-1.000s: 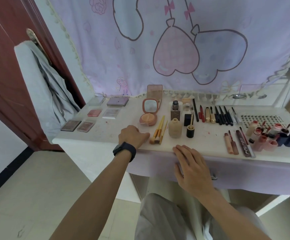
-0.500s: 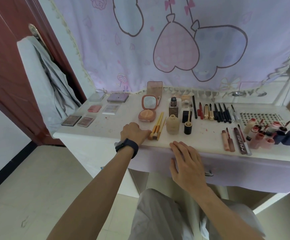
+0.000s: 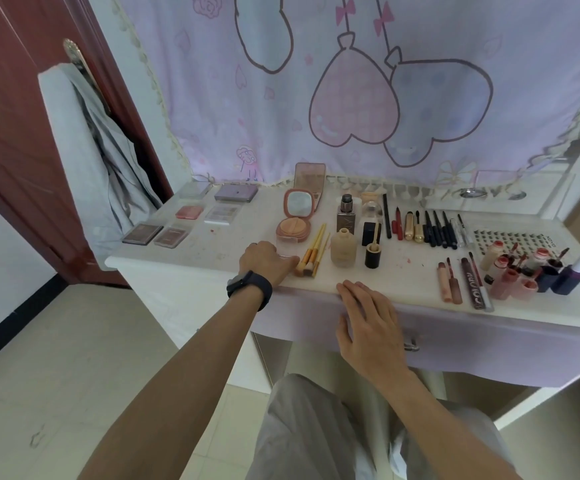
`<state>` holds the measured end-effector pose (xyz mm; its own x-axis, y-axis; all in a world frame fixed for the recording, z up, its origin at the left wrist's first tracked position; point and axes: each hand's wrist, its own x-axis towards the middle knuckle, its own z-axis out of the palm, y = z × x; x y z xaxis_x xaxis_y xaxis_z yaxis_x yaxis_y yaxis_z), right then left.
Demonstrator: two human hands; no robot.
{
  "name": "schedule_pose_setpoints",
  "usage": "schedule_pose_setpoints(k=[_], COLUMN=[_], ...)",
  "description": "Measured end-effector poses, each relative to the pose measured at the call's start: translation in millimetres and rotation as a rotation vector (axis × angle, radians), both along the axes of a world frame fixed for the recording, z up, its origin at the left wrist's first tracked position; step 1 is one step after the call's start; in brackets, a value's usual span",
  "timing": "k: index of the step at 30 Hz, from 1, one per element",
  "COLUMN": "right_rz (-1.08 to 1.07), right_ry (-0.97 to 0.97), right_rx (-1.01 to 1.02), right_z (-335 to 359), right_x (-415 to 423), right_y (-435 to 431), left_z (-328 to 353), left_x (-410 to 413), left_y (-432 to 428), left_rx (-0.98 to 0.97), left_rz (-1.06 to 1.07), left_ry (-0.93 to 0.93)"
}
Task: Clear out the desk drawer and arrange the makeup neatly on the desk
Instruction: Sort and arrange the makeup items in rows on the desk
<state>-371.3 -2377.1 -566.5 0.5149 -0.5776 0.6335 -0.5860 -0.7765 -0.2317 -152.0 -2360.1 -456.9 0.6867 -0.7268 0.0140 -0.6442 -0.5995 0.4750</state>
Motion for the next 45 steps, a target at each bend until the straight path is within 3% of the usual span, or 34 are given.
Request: schedule_pose_setpoints(k=[9,14,22,31,35,40,45], right_rz=[0.037,0.167,0.329,0.321,0.265,0.252,0.268], right_ry=[0.03,0.053,0.178,0.477,0.47,0.447,0.448], right_rx=[0.041,0.022,0.042,0.153,0.03,0.019,0.046], right_z=[15.3,31.8,58.3,54.0,47.4,41.3,42.0], right_x=[-5.8,7.3,108.5,212.7,209.2,211.4,211.3], right_y=[5.2,18.5,44.1,31.6,33.3,34.1,34.6], left_z=[-1.9,-15.7,-35.3,-25.5,-27.9,-27.0,-20.9], left_x=[20.4,37.7,101.0,191.8,207.1,205.4,204.8], left_y=[32.8,75.1,110.8,94.9,87.9,88.0,93.4], left_rx=[-0.084,-0.158,-0.264,-0.024,0.067,-0.066,-0.068], left_rz=[-0.089,-0.059,0.051,0.137,0.116,0.142,0.12], left_ry=[-0.018,-0.073,-0.154,-0.244,-0.292,-0.317,-0.198])
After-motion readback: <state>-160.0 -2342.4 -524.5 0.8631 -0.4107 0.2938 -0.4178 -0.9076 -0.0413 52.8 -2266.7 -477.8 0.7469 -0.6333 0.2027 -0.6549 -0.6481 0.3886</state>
